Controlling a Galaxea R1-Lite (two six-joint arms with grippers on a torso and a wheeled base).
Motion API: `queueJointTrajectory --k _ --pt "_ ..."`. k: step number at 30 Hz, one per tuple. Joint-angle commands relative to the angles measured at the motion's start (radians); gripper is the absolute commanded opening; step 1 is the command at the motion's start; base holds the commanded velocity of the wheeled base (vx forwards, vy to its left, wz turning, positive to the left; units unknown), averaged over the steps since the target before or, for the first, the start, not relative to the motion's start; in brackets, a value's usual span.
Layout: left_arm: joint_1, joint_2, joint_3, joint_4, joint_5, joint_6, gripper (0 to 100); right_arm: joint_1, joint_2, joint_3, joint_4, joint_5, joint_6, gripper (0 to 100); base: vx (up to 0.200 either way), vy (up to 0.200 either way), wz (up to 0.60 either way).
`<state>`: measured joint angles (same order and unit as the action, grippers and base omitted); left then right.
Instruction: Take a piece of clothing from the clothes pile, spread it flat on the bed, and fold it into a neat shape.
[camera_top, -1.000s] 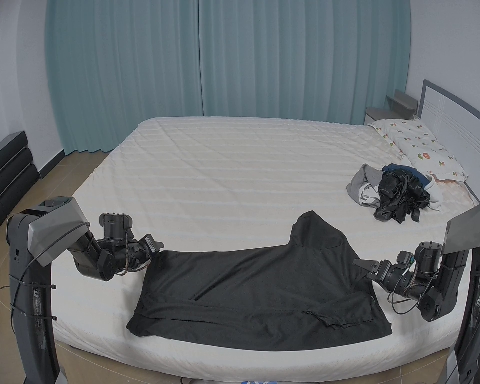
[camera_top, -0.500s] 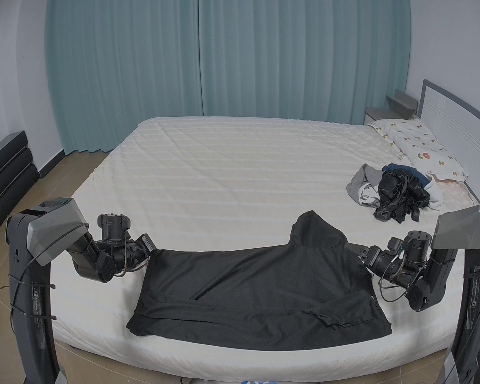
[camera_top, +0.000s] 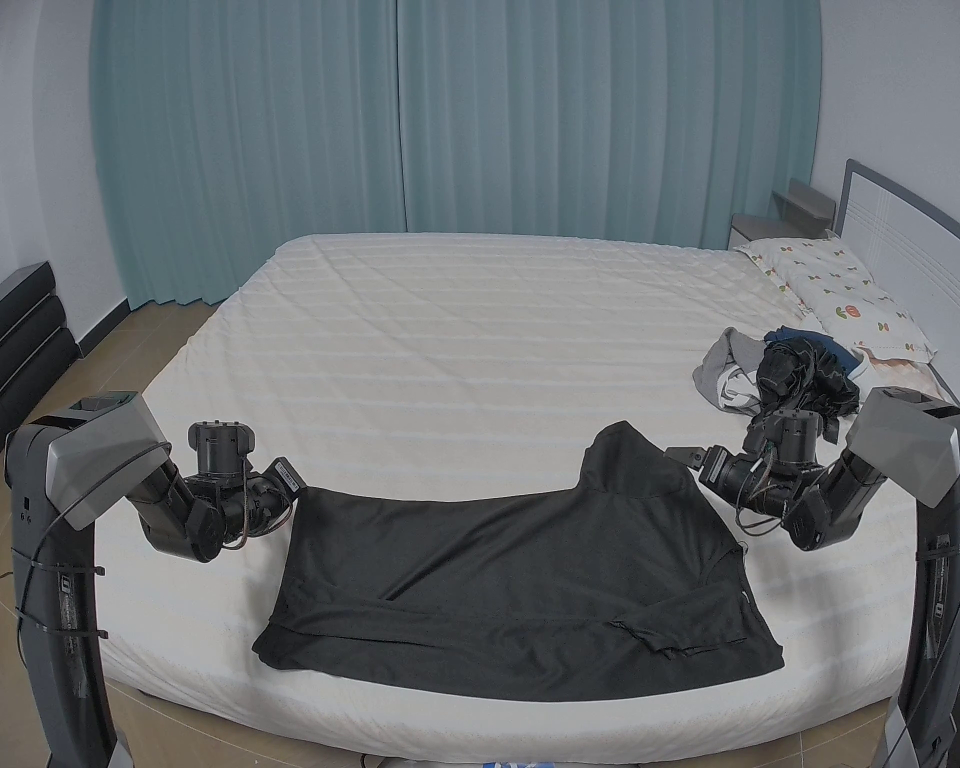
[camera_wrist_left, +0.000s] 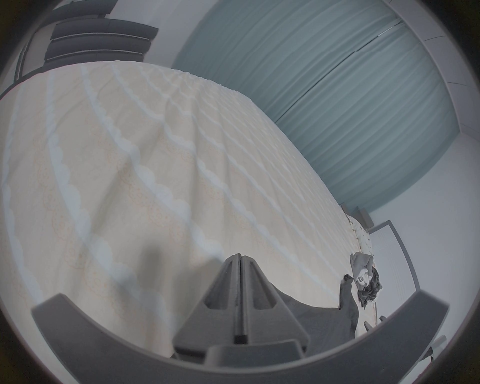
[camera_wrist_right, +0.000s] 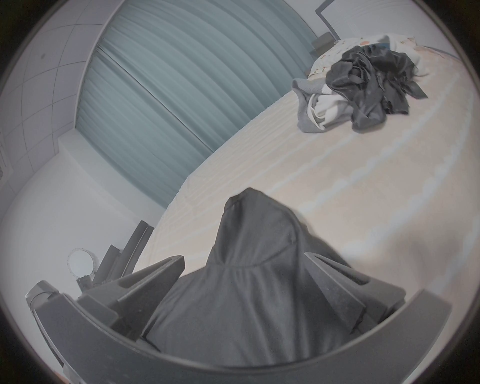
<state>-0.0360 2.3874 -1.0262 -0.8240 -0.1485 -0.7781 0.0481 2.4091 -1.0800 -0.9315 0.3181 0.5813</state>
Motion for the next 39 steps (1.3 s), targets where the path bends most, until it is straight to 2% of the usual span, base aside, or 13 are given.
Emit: queueJointTrajectory --k 1,12,26,27,39 --pt "0.002 -0.005 0.005 -0.001 0.001 -0.006 0 -0.002 0.111 -0.172 0.085 -0.057 -0.031 100 0.0 0.0 0.0" --pt "0.002 -0.004 0.005 -0.001 0.001 -0.006 0 0.001 0.179 -0.362 0.215 -0.106 -0.06 100 0.0 0.0 0.0" --pt "0.005 -0.001 0.003 -0.001 0.001 -0.006 0 0.01 0.205 -0.367 0.227 -0.108 -0.063 100 0.0 0.0 0.0" --pt "0.004 0.001 0.003 -0.001 0.001 -0.006 0 0.01 0.205 -0.367 0.227 -0.108 -0.063 0 0.0 0.0 0.0" --pt "0.005 -0.001 0.005 -0.001 0.003 -0.006 0 0.003 0.162 -0.321 0.234 -0.103 -0.066 0 0.0 0.0 0.0"
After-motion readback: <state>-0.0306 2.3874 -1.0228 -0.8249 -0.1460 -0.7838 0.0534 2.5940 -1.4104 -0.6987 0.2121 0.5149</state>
